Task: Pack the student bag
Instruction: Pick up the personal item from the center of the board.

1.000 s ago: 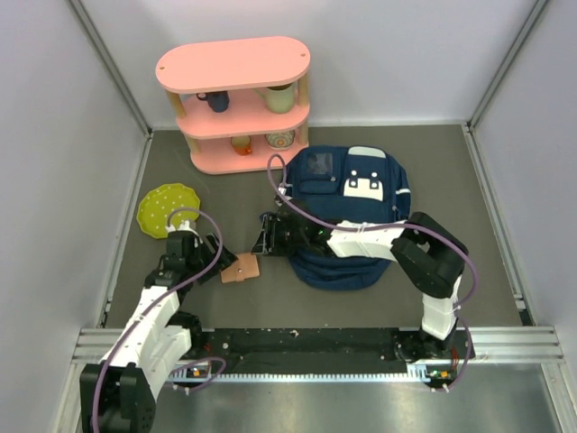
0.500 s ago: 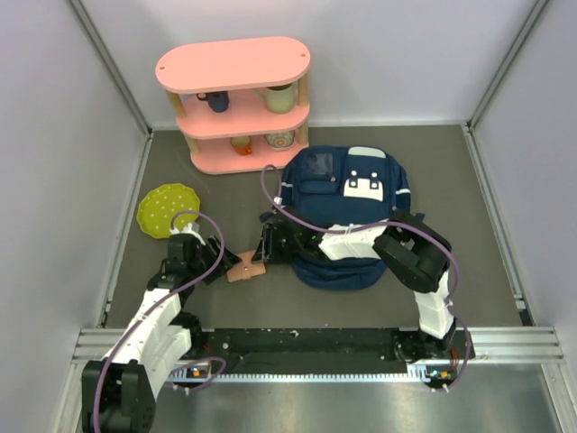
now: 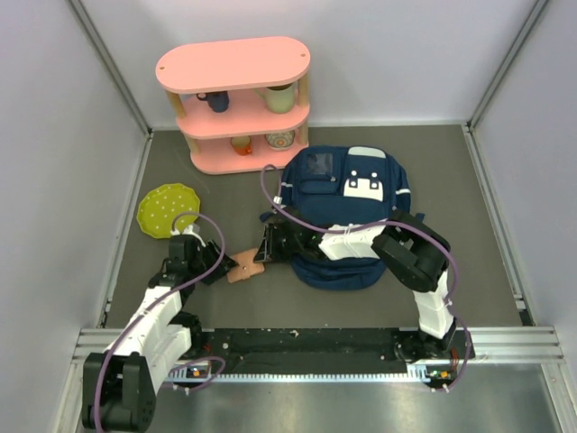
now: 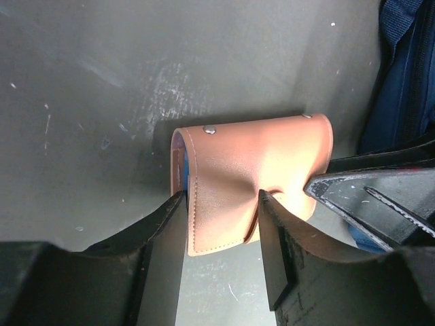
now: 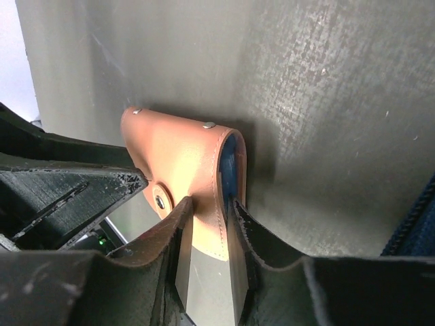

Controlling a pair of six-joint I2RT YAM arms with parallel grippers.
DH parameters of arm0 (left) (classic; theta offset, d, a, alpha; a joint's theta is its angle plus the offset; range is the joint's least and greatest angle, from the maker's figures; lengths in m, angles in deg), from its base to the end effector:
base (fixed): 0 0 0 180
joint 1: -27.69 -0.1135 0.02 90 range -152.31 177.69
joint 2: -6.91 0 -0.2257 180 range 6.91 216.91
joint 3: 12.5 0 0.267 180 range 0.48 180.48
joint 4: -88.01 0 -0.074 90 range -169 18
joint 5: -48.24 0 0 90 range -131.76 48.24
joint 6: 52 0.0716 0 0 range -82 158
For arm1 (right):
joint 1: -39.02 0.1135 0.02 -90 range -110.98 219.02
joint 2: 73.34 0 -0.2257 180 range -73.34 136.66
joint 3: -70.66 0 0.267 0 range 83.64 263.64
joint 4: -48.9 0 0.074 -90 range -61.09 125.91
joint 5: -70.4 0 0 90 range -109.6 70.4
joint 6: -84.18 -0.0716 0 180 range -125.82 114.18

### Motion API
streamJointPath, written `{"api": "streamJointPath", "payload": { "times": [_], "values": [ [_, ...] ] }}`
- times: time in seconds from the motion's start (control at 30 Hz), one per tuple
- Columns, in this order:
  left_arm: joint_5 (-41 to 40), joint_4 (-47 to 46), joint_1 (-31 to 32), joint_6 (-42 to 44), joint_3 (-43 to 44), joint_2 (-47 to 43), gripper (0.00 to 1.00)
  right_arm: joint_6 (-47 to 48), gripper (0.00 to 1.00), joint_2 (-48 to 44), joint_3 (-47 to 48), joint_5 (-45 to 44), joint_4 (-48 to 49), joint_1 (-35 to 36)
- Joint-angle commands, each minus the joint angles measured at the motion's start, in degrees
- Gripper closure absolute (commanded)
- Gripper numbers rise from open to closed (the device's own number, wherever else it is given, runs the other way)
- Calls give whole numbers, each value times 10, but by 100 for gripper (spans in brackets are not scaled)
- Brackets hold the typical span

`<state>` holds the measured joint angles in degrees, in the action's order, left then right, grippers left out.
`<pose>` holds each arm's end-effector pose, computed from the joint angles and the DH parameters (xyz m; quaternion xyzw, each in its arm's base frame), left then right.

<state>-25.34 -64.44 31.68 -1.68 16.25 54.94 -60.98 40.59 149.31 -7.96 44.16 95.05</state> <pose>0.2168 -0.0354 0.0891 -0.2320 0.8922 -0.2587 0.2886 0.2338 0.3729 0.0729 -0.0497 0.9014 0.3987 0.1616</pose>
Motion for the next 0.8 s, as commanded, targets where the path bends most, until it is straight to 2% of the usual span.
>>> {"api": "streamJointPath", "payload": {
  "times": [0.0, 0.17, 0.23, 0.53, 0.6, 0.63, 0.67, 0.77],
  "values": [
    [39, -45, 3, -1, -4, 2, 52, -9, 80, -6, 5, 25, 88, 9],
    [32, -38, 3, 0, -7, 0, 54, -14, 80, -10, 0, 25, 97, 9],
    [27, -33, 3, 1, -7, 0, 55, -14, 89, -13, -6, 21, 100, 8],
    [14, -25, 3, 5, -12, 2, 57, -5, 100, -22, -9, 8, 78, 9],
    [17, -24, 3, 6, -8, 0, 55, -1, 100, -27, -10, 2, 72, 9],
    [14, -20, 3, 7, -6, -2, 51, 1, 100, -30, -11, -1, 70, 9],
    [11, -14, 3, 7, -3, -6, 44, 7, 100, -33, -12, -6, 66, 9],
    [-10, 12, 3, 9, 9, -24, 34, 20, 100, -52, -19, -22, 57, 9]
  ]
}}
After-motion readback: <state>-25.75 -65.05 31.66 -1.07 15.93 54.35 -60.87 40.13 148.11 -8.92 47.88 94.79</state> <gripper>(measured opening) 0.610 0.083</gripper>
